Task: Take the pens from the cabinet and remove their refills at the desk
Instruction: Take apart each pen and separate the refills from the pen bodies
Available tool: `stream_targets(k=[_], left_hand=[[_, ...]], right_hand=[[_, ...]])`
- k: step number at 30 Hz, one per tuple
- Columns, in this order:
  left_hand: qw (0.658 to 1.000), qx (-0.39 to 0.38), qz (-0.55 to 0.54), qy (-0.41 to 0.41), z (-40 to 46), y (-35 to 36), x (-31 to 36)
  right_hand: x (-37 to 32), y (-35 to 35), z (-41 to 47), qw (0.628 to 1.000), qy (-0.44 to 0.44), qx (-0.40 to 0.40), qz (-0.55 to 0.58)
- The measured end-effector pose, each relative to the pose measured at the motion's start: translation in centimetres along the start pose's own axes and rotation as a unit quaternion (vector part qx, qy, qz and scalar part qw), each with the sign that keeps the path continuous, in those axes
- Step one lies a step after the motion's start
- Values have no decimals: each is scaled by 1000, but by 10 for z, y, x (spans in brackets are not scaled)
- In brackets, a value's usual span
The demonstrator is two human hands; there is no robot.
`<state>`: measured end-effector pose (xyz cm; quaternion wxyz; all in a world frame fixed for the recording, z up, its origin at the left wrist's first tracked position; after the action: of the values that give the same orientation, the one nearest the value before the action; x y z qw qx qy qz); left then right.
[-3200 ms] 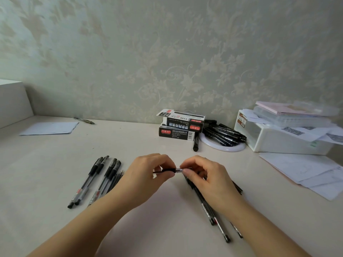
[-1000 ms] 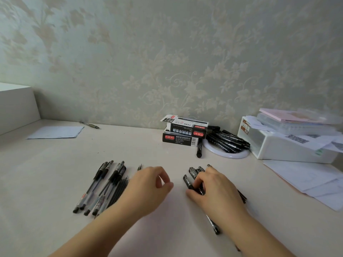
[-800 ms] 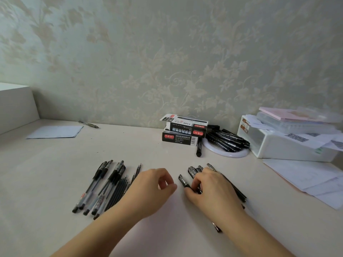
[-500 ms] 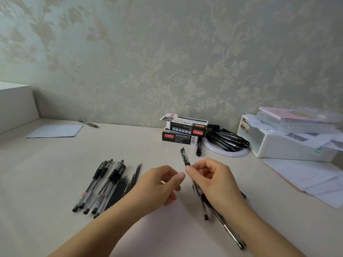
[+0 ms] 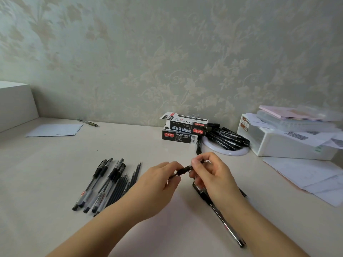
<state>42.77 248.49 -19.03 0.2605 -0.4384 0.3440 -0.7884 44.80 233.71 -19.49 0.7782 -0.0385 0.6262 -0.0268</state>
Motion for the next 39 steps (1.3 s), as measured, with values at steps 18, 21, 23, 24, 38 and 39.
stream_targets(k=[18, 21, 23, 24, 38, 39], left_hand=[[995, 50, 81, 27, 3, -5, 4], [995, 58, 85, 16, 5, -6, 4], [995, 56, 85, 5, 5, -6, 3], [995, 57, 86, -5, 5, -6, 1], [990, 109, 27, -91, 6, -12, -22], [990, 104, 25, -87, 6, -10, -22]], right_hand=[[-8, 5, -1, 995, -71, -66, -15], [-9, 4, 0, 995, -76, -62, -19], [-9, 4, -1, 995, -73, -58, -17], [-10, 4, -1, 996, -74, -52, -19], [1, -9, 1, 942, -132, 20, -307], [2, -5, -1, 926, -145, -2, -348]])
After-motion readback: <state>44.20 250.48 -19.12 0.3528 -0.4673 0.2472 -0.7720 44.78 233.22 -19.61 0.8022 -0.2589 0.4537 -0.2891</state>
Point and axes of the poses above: each hand's wrist, its own z-axis towards the middle knuckle, its own y-axis out of the palm, x = y × z, the point moved 6 cm from there along z, towards the middle knuckle, and after that the axes turned 1 degree about x, right-handed, at the moved point
